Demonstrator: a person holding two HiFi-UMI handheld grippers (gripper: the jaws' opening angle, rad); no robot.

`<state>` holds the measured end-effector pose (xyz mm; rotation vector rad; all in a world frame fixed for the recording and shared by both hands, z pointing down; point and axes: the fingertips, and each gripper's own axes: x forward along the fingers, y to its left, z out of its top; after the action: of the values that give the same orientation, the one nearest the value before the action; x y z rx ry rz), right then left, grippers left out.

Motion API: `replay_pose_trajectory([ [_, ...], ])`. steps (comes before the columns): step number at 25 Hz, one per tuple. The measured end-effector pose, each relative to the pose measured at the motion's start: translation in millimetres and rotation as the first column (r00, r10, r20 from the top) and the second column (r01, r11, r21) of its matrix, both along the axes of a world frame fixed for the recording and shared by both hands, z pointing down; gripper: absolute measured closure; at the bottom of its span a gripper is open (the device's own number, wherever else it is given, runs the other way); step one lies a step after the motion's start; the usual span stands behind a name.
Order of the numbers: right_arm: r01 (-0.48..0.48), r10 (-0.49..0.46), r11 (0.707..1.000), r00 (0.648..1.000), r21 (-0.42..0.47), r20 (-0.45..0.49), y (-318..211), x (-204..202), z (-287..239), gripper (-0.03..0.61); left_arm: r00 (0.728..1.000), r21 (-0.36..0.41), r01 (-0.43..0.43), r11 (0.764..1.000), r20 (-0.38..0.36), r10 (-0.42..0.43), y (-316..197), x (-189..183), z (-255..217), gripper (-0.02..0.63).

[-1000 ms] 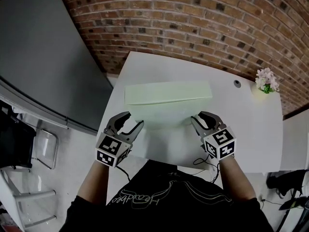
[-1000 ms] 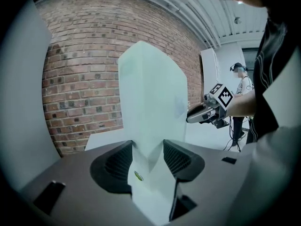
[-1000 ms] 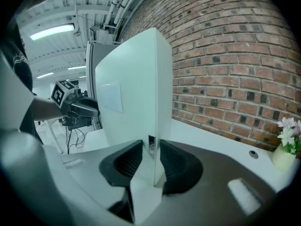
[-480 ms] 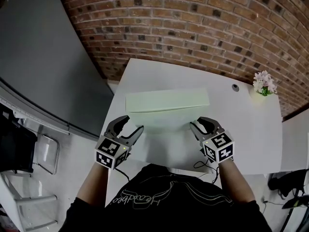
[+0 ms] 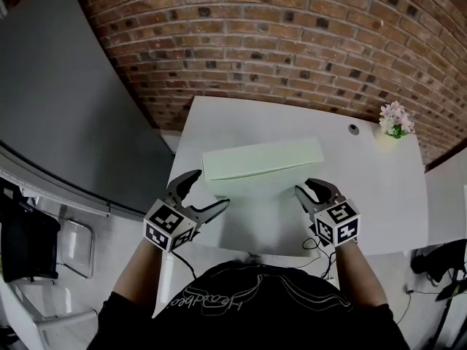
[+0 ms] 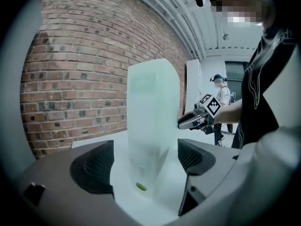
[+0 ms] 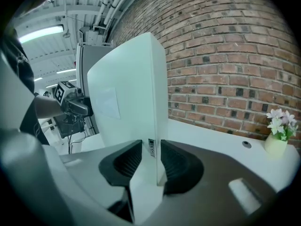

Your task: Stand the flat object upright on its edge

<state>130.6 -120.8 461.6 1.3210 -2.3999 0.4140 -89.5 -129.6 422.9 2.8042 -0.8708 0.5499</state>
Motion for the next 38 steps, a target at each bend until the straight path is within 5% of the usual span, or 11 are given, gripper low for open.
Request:
replay_pose_trajectory([
  [10, -0.105, 0.105, 0.994, 0.994, 0.005, 0.028, 3.9, 0.7, -1.8, 0.449, 0.973, -0.003, -0.229, 0.973, -0.04, 0.229, -14.1, 20.0, -7.0, 0.209],
  [20, -0.175, 0.174, 0.984, 0.985, 0.019, 0.017, 8.0, -2.0, 1.9, 0.449, 0.944, 0.038, -0.331, 0.943, 0.016, 0.33, -11.0, 33.3, 3.2, 0.217],
  [22, -0.189, 0.189, 0.982, 0.982, 0.024, 0.014, 7.4, -1.6, 1.6, 0.449, 0.939, 0.041, -0.343, 0.939, 0.04, 0.341, -7.9, 35.6, 7.5, 0.265],
  [38, -0.261, 0.259, 0.965, 0.964, 0.032, 0.064, 18.8, 4.1, -0.6, 0.451, 0.95, 0.031, -0.308, 0.951, 0.064, 0.306, -5.6, 30.4, 8.5, 0.304],
])
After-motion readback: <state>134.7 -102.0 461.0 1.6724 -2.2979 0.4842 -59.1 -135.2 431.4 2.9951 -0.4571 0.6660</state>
